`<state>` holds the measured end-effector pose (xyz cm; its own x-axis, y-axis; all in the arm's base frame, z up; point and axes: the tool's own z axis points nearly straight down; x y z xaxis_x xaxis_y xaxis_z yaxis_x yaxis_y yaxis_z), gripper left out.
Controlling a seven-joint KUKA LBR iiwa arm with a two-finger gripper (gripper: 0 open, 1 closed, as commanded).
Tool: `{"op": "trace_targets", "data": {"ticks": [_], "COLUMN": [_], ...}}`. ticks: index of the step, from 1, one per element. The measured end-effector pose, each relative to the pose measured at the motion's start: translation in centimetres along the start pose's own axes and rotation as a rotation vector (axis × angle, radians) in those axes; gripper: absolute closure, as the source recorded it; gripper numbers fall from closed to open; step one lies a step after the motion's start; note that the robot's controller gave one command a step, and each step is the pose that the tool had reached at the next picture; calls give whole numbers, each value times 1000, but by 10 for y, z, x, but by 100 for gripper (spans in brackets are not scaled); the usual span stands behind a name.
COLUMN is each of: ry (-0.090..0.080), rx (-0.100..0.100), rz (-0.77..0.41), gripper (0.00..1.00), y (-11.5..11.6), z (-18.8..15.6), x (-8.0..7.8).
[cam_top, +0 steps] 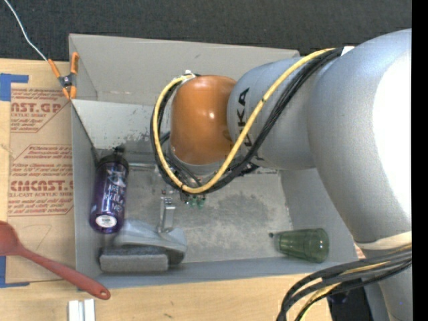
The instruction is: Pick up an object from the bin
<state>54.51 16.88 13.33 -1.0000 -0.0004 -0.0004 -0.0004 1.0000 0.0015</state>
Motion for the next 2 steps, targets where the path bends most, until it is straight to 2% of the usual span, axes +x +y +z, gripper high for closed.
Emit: {"op": "trace_targets", "data": {"ticks": [1, 2], "ry": [-25, -6], "rx": [10, -1], "rz": [-305, -320], "gripper": [0, 0], "y": [45, 31], "z": [34, -6], "x": [25, 62]}}
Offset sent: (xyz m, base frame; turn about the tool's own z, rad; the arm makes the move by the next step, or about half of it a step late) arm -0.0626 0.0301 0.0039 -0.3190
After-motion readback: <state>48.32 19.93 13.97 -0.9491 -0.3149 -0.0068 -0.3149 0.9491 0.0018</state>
